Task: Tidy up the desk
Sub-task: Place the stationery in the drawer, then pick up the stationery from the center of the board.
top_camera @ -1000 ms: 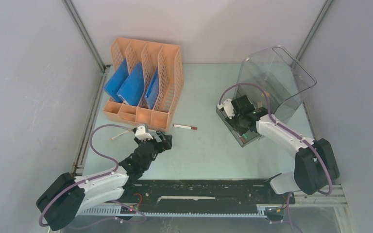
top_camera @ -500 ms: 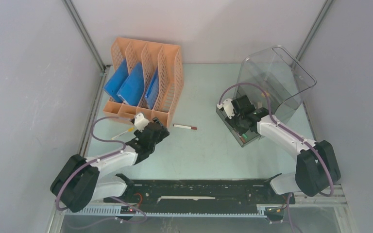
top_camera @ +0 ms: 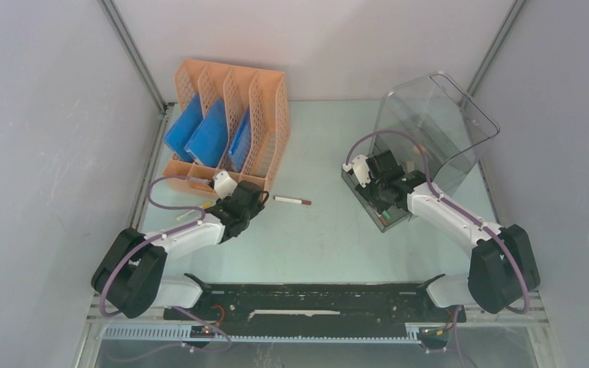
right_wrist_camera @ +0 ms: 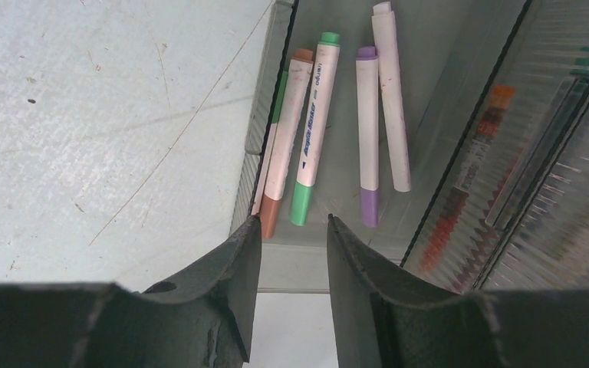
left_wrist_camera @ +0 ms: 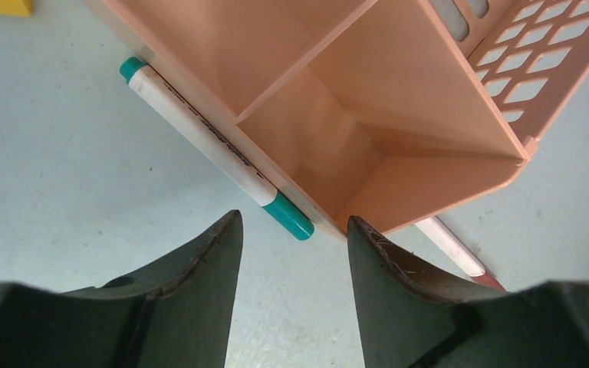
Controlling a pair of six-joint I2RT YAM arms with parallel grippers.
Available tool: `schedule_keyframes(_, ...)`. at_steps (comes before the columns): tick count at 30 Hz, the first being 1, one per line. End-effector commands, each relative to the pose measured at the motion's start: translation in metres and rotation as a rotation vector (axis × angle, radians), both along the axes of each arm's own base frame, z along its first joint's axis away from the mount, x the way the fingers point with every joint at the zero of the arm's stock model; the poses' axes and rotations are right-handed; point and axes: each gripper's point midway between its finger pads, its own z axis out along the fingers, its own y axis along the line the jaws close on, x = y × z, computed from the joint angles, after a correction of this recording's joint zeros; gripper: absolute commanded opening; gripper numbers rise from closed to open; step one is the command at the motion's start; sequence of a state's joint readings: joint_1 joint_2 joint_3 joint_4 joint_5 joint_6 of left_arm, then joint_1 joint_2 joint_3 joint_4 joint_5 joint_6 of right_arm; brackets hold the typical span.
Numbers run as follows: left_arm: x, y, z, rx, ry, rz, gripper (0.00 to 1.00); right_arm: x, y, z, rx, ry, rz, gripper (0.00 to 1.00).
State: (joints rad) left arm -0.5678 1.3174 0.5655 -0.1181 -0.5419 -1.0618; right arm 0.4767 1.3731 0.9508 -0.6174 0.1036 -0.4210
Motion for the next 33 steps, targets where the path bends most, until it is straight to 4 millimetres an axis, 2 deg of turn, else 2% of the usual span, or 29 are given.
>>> schedule_keyframes(1,-0.006,0.014,0.003,0.075,0.007,-0.024,0.60,0.003,0.006,0.013,0.020,-0.043,0.021,0.44)
schedule_keyframes(6,-0.003,0.010,0.018,0.057,-0.080,-0.071,0.64,0.002,0.007,0.012,0.020,-0.040,0.024,0.44)
schedule_keyframes(15,-0.013,0.018,0.031,0.007,-0.210,-0.085,0.60,0.002,0.007,0.011,0.015,-0.037,0.029,0.45)
schedule_keyframes(18,-0.018,0.021,0.025,0.002,-0.207,-0.078,0.56,0.002,0.008,0.011,0.013,-0.037,0.030,0.45)
schedule_keyframes(21,-0.019,0.022,0.017,-0.002,-0.184,-0.057,0.44,0.002,0.008,0.011,0.012,-0.036,0.030,0.45)
schedule_keyframes(23,-0.018,0.021,0.012,0.006,-0.158,-0.052,0.40,0.002,0.008,0.010,0.011,-0.036,0.031,0.45)
schedule_keyframes(30,-0.008,0.014,-0.006,0.050,-0.034,-0.046,0.41,0.002,0.008,0.010,0.012,-0.034,0.032,0.45)
schedule_keyframes(33,-0.005,0.015,-0.013,0.074,0.014,-0.031,0.49,0.001,0.008,0.010,0.013,-0.032,0.034,0.45)
